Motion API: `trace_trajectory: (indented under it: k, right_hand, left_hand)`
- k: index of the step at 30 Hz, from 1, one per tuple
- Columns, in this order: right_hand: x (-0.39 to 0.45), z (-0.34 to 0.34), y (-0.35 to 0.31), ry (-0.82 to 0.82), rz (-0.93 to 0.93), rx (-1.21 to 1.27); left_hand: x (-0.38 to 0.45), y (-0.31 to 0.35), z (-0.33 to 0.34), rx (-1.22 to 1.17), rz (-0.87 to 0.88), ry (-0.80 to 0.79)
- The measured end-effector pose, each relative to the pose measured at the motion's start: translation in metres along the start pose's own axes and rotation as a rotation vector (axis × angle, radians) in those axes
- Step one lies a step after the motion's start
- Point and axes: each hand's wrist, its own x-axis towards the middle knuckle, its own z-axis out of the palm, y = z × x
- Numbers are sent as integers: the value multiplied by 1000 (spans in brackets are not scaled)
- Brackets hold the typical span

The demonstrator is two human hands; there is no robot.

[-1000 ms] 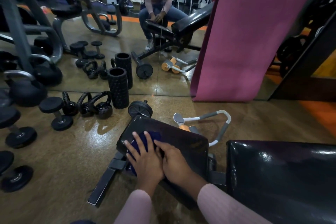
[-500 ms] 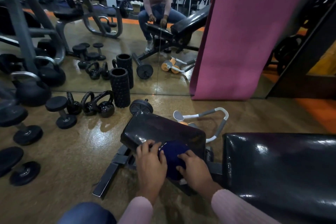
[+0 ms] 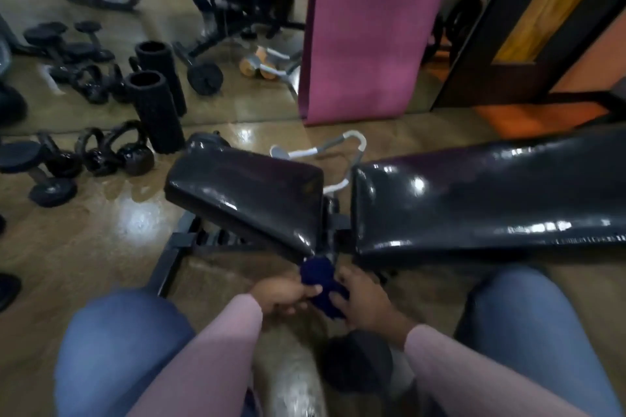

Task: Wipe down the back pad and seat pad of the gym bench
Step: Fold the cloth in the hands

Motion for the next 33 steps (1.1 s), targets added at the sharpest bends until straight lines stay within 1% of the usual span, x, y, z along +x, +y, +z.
trace_trajectory:
  k: [2, 4, 7, 9, 11, 13, 15, 17, 19, 24, 30, 32, 33]
  right_hand:
    - [-3, 7, 11, -17, 25, 182]
    - [-8, 13, 23, 14, 75, 354]
    - [-16, 17, 34, 18, 154, 571]
    - [-21, 14, 38, -2, 248, 740]
    - [-26, 11, 46, -1, 366, 874]
    - [-28, 12, 59, 65, 480, 945]
    - [-31, 18, 76, 126, 602, 967]
    - [-37, 25, 89, 85, 704, 968]
    - [-44, 28, 101, 26, 758, 919]
    - [-51, 37, 120, -32, 838, 788]
    - [-53, 50, 136, -59, 899, 786]
    - [-52, 51, 137, -103, 911, 779]
    - [-53, 50, 136, -167, 904, 775]
  left_hand:
    - [2, 4, 8, -36, 36, -4]
    - [5, 6, 17, -32, 70, 5]
    - [12, 4, 30, -74, 61, -28]
    - [13, 4, 37, -159, 37, -37]
    - [15, 2, 47, -220, 14, 6]
    - [18, -2, 59, -304, -9, 58]
    - [23, -7, 75, -348, -25, 86]
    - [23, -8, 93, -299, -38, 108]
    - [25, -9, 111, -251, -57, 106]
    - [41, -22, 138, -76, -55, 107]
    - [57, -22, 154, 6, -42, 103]
    - [57, -20, 155, 65, -48, 34]
    - [59, -24, 155, 92, -67, -9]
